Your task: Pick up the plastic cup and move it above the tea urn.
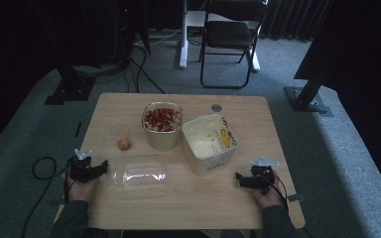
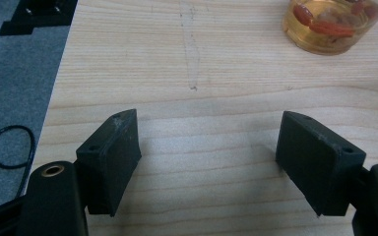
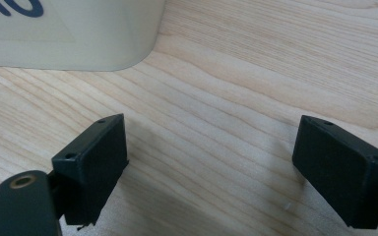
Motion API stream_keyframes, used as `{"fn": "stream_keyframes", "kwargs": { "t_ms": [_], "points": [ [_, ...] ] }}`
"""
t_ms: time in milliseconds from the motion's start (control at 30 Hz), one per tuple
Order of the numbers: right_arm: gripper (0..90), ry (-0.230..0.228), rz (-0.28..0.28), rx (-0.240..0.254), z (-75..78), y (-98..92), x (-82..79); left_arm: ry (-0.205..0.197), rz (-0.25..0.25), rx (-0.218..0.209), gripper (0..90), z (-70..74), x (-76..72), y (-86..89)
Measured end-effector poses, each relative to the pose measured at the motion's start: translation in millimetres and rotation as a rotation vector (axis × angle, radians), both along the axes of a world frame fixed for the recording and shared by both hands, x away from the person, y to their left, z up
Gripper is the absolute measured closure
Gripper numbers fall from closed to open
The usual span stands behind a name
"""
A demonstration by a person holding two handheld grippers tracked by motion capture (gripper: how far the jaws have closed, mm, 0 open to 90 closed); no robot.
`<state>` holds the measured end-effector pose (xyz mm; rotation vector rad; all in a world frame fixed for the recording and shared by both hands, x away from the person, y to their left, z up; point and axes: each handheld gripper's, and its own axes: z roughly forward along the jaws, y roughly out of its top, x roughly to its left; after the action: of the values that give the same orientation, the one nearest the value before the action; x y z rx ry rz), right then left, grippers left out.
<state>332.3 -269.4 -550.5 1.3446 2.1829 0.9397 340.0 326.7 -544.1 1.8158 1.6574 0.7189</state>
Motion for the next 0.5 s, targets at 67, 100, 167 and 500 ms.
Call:
{"fn": "stream_keyframes", "kwargs": {
  "t_ms": [67,100,167,500],
  "points": [
    [12.9,0.000,0.000,0.000,0.0,0.0,0.0,0.002,0.000,0.001,25.1,0.2,-0.8,-0.2],
    [12.9,0.000,0.000,0.000,0.0,0.0,0.0,0.000,0.000,0.000,25.2,0.0,-1.1,-0.3],
    [12.9,0.000,0.000,0.000,0.0,0.0,0.0,-0.002,-0.001,-0.001,25.6,-0.1,-1.4,-0.3],
    [13.0,0.000,0.000,0.000,0.0,0.0,0.0,-0.023,-0.033,-0.068,33.1,11.3,-6.5,-2.0]
  ]
}}
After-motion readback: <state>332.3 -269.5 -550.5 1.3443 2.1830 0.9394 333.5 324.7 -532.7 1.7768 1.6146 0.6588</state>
